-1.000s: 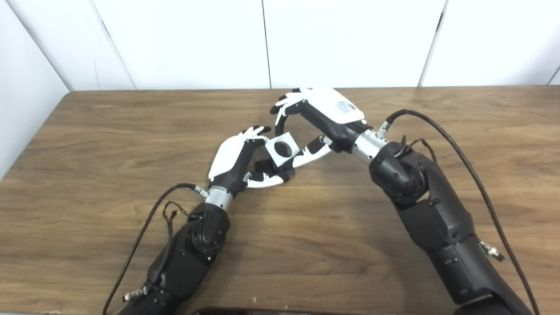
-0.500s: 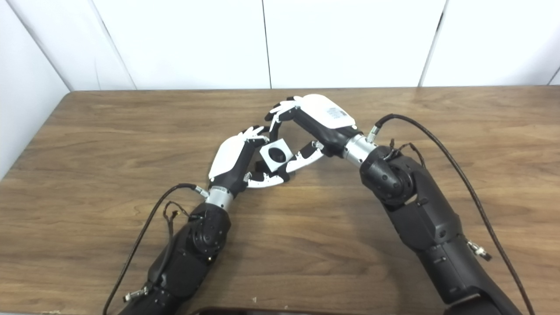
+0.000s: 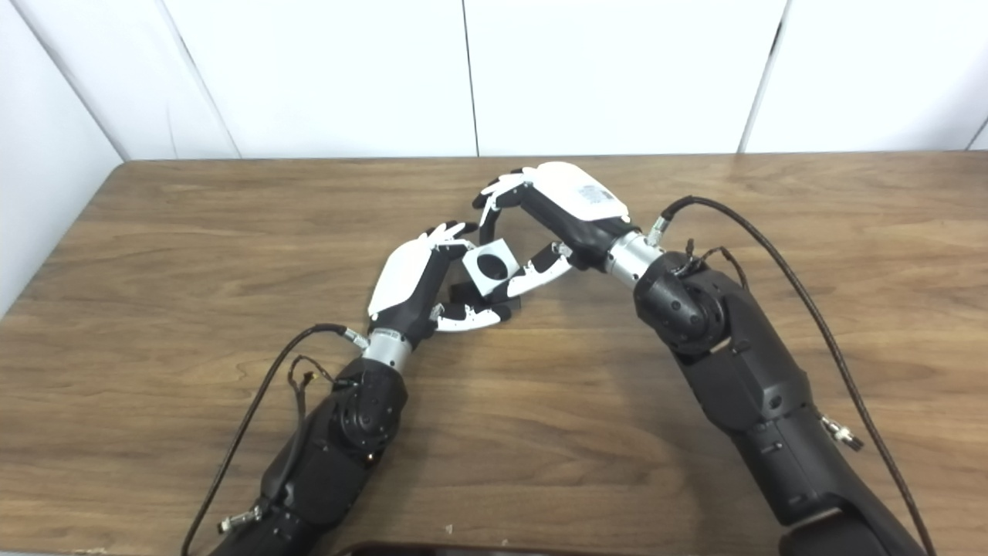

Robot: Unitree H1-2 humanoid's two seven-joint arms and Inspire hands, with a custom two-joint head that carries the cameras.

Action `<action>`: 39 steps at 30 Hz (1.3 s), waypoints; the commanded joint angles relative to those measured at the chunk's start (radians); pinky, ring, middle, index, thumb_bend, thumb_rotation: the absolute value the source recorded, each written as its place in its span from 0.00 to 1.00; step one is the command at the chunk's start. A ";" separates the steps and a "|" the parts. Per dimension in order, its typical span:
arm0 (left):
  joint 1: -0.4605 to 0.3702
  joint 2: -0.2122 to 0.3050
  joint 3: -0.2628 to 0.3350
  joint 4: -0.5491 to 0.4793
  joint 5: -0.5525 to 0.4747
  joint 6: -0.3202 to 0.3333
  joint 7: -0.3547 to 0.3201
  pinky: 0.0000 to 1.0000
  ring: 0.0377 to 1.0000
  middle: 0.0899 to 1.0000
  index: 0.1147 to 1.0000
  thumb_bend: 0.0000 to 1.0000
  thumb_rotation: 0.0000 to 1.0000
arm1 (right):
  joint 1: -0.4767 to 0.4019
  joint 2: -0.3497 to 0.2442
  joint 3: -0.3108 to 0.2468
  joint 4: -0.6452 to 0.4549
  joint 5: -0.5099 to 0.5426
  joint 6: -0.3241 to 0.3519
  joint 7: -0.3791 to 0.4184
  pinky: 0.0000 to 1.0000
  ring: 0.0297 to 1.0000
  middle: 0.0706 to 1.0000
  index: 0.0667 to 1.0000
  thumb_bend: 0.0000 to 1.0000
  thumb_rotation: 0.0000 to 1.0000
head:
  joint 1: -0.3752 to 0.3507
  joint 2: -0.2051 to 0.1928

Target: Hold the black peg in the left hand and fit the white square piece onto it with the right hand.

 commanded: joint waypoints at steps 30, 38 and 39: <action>0.098 0.006 -0.024 0.050 0.030 0.090 -0.030 1.00 0.97 0.91 0.42 0.52 0.08 | -0.048 0.034 0.010 0.086 -0.012 -0.020 -0.077 0.87 0.83 0.74 0.45 0.51 0.14 | 0.025 0.018; 0.100 -0.001 -0.027 0.048 0.028 0.094 -0.029 1.00 0.97 0.91 0.42 0.52 0.08 | -0.048 0.037 0.020 0.103 -0.023 -0.002 -0.079 0.88 0.83 0.75 0.45 0.51 0.14 | 0.030 0.022; 0.100 -0.002 -0.026 0.050 0.027 0.088 -0.024 1.00 0.97 0.91 0.42 0.52 0.08 | -0.047 0.038 0.021 0.110 -0.019 -0.002 -0.079 0.88 0.83 0.75 0.45 0.51 0.14 | 0.032 0.022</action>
